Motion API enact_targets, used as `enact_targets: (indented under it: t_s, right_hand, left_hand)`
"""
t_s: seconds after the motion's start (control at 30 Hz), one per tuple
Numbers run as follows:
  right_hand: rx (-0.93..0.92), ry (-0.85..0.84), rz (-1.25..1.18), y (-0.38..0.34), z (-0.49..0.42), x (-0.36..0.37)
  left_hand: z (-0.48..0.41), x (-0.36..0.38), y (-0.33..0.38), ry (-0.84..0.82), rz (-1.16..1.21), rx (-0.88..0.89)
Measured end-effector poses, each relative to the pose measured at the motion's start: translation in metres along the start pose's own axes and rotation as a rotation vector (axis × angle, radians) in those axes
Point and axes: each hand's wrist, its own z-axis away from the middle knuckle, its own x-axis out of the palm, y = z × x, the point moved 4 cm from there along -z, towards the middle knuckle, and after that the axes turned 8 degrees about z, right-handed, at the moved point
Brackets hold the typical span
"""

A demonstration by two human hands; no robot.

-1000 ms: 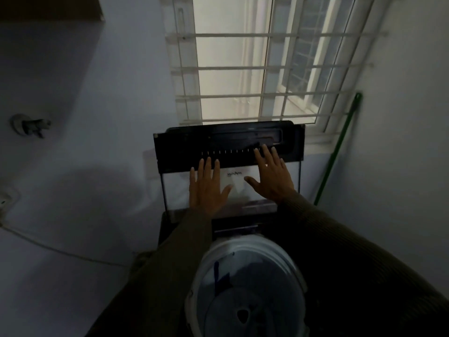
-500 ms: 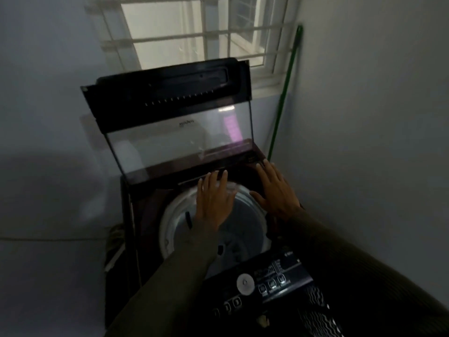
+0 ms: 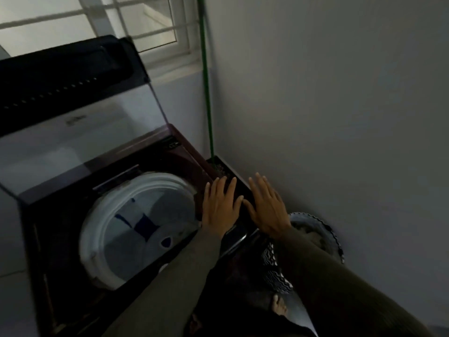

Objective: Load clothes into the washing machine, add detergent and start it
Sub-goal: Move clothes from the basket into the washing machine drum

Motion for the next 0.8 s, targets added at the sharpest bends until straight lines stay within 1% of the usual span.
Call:
enact_targets:
  t_s: [0.2,0.33,0.47,0.57,0.7,0.8]
  right_hand:
    - [0.07,-0.097,-0.039,0.098,0.05,0.017]
    - [0.137,-0.201,-0.072,0.152,0.087,0.048]
    - [0.213,-0.312,-0.079,0.188,0.126,0.08]
    - [0.286,-0.419,-0.116,0.208,0.149,0.099]
    - [0.361,-0.5,-0.144,0.236,0.168,0.125]
    - [0.446,-0.53,-0.164,0.256,0.172,0.149]
  left_hand:
    - [-0.017,0.062,0.097,-0.105,-0.033,0.091]
    - [-0.009,0.11,0.131,-0.183,-0.059,0.077]
    - [0.013,0.152,0.155,-0.301,-0.055,0.022]
    - [0.024,0.181,0.163,-0.387,-0.06,0.023]
    - [0.027,0.221,0.163,-0.489,-0.043,0.031]
    - [0.024,0.26,0.157,-0.586,0.035,-0.001]
